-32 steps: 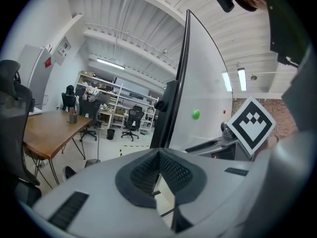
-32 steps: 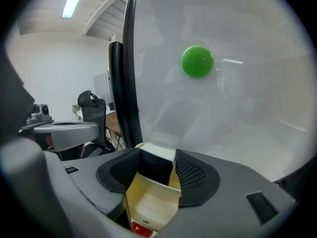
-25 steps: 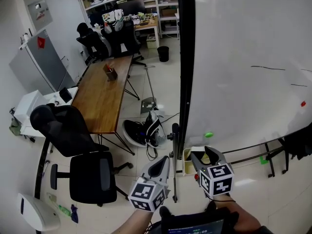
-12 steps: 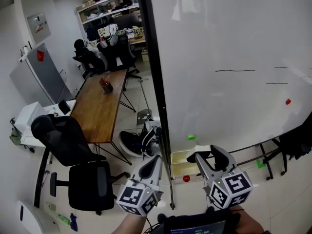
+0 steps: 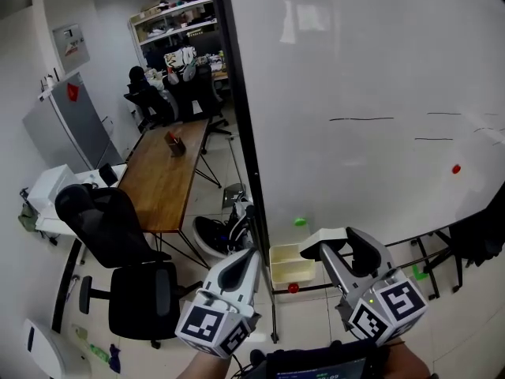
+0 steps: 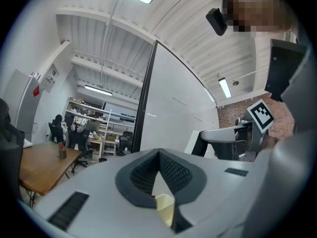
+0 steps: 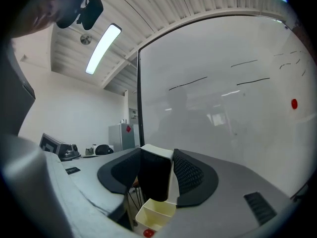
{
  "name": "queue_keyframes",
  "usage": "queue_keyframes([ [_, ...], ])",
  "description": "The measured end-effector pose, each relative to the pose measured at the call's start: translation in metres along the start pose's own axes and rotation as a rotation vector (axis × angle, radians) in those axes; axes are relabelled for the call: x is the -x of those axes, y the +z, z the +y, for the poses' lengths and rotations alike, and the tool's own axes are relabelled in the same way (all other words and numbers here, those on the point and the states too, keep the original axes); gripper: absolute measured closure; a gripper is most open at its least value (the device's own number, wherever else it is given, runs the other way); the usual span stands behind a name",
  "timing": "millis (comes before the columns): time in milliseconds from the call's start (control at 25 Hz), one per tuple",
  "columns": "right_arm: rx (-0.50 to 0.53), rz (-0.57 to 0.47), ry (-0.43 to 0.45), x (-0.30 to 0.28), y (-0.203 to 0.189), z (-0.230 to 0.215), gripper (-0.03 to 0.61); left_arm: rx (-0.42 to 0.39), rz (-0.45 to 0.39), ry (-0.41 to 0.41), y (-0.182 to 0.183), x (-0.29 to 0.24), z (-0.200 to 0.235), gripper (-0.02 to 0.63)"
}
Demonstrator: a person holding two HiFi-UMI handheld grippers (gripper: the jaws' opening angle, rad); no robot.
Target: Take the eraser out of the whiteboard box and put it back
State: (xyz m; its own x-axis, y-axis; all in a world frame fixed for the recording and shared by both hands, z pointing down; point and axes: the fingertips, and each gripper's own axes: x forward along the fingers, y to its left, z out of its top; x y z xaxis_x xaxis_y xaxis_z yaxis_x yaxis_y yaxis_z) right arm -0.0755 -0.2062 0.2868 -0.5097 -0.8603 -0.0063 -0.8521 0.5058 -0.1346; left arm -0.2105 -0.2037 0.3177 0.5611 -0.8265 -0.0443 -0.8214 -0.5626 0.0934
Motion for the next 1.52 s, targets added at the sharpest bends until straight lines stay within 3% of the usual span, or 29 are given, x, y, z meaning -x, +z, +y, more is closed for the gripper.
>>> queue_keyframes([
  [800,0.003,-0.014,0.029,0.018,0.012,0.008,0.339,0.002,0.019,0.024,0.007,0.013,-0.011,0.592],
  [1520,-0.006,0.057,0.010,-0.015,-0.031,0.004,0.339,0.045,0.066,0.059,-0.032,0.010,0.022,0.589],
])
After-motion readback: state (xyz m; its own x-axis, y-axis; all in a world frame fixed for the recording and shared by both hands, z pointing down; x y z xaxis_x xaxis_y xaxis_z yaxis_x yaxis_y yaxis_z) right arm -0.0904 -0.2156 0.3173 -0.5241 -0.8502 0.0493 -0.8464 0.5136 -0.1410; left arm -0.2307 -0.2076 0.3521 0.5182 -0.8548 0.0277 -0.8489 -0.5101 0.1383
